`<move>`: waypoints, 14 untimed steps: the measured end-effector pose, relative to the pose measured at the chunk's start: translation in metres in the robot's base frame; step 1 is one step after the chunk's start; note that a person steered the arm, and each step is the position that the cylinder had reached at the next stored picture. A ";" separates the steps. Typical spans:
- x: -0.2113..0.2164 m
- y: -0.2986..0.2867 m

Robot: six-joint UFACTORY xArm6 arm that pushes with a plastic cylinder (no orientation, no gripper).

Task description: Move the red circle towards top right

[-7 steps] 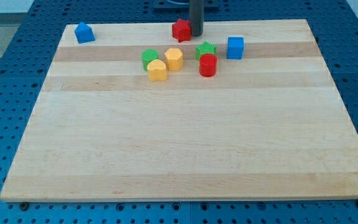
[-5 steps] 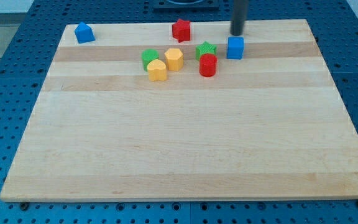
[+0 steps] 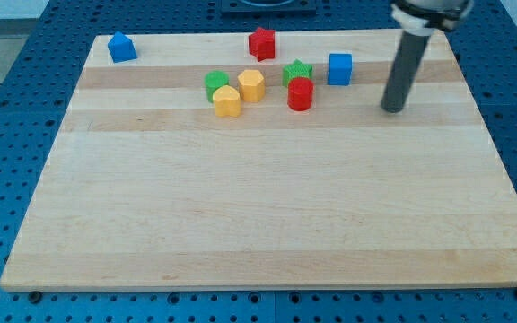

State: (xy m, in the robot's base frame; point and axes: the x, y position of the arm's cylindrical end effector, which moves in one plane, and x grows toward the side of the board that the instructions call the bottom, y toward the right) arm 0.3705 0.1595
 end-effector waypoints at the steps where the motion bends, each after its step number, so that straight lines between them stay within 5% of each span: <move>1: 0.018 -0.041; 4: -0.003 -0.203; 5: -0.024 -0.199; 8: -0.020 -0.070; 11: 0.004 -0.094; 14: 0.009 -0.011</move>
State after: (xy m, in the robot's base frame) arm 0.3797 0.1482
